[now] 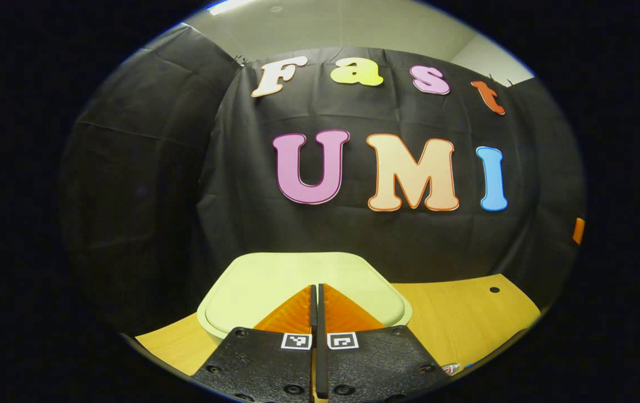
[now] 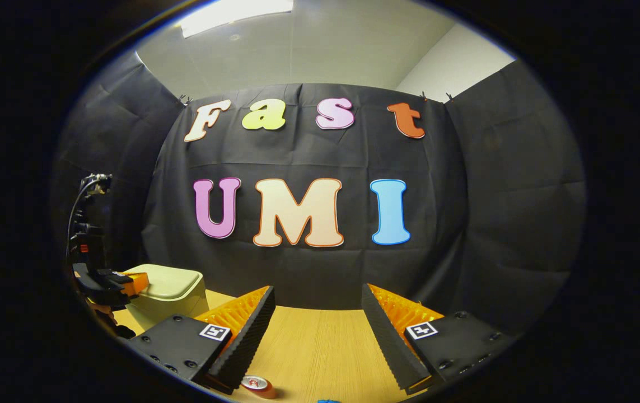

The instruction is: Press the lid of the desktop garbage bin to open it, pick up the crumpled paper on the desktop and throw it into the bin, then pick up the pop can on the desktop and drop it into the bin, and finally close the garbage bin lid.

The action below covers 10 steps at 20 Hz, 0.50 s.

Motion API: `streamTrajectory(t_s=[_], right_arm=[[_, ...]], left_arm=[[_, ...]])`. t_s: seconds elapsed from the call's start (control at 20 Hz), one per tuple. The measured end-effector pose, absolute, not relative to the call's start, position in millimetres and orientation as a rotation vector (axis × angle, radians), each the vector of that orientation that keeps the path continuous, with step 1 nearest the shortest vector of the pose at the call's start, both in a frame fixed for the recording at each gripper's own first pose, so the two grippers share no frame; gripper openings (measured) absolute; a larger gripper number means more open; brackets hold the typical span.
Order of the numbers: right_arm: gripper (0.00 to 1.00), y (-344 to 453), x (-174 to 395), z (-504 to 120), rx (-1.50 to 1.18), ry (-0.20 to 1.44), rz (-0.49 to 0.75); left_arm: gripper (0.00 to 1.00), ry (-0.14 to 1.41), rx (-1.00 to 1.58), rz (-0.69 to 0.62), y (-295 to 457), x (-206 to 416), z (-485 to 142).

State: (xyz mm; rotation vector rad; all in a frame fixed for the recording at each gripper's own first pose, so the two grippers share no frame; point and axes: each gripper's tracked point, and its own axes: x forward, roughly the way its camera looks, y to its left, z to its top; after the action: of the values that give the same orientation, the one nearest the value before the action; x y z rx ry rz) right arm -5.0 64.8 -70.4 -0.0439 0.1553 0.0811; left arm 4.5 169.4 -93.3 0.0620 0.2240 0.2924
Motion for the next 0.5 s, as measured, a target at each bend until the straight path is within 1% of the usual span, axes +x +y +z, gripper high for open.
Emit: streamTrajectory(t_s=[0.05,0.15,0.2,0.25,0.3,0.35,0.5], right_arm=[[0.98,64.0,-5.1,-71.8,-0.044,0.157,0.082],[0.98,63.7,-5.3,-71.3,-0.041,0.159,0.086],[0.98,64.0,-5.1,-70.9,-0.038,0.158,0.092],[1.0,63.7,-5.0,-70.2,-0.035,0.155,0.096],[0.98,62.6,-4.4,-69.2,-0.034,0.155,0.099],[0.98,60.2,-5.2,-68.9,-0.031,0.152,0.102],[0.98,48.2,-3.8,-63.3,-0.033,0.14,0.097]], left_arm=[[0.0,0.201,0.068,0.289,170.0,5.2,-89.9],[0.0,0.232,0.029,0.282,169.5,2.9,-102.8],[0.0,0.201,0.034,0.271,168.7,4.6,-94.5],[0.0,0.217,0.042,0.265,168.4,1.9,-99.2],[0.0,0.19,0.035,0.267,169.3,3.2,-92.3],[0.0,0.151,0.026,0.268,168.8,5.0,-81.8],[0.0,0.142,0.039,0.28,163.5,3.6,-74.7]])
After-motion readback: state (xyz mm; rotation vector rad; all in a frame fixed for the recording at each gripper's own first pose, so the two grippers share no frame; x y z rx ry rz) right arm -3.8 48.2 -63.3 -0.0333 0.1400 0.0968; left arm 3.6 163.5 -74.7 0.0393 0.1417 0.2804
